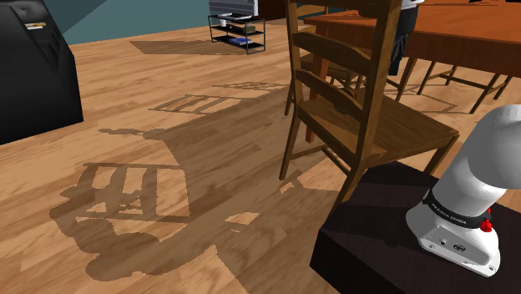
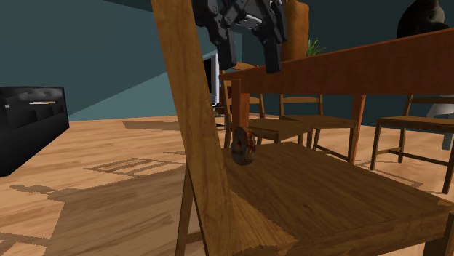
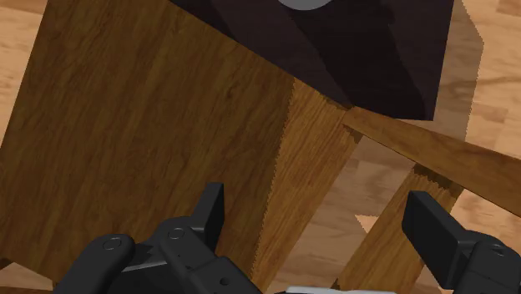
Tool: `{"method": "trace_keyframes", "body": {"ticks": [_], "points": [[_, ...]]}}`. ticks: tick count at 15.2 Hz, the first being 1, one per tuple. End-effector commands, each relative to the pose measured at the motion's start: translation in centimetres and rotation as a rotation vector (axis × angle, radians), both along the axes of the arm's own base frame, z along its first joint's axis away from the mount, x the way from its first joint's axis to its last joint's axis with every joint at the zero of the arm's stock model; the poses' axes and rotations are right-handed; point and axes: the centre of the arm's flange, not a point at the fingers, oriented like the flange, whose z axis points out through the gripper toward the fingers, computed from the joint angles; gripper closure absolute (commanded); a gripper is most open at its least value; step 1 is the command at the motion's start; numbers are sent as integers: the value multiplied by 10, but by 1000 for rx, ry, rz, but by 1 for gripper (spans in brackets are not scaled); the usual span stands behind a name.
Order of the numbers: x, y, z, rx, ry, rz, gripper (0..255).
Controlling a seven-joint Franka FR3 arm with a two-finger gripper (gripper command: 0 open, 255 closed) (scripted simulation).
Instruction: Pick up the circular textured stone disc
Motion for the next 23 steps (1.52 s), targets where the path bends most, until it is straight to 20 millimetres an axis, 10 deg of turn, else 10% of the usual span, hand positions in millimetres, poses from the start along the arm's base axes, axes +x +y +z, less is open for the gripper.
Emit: {"method": "trace_keyframes", "body": {"ticks": [1,18,23], "points": [[0,0,0,0,0,0,0],[138,-165,-103,107,-7,-453,0],[140,-170,-126,110,-7,-464,0]]}}
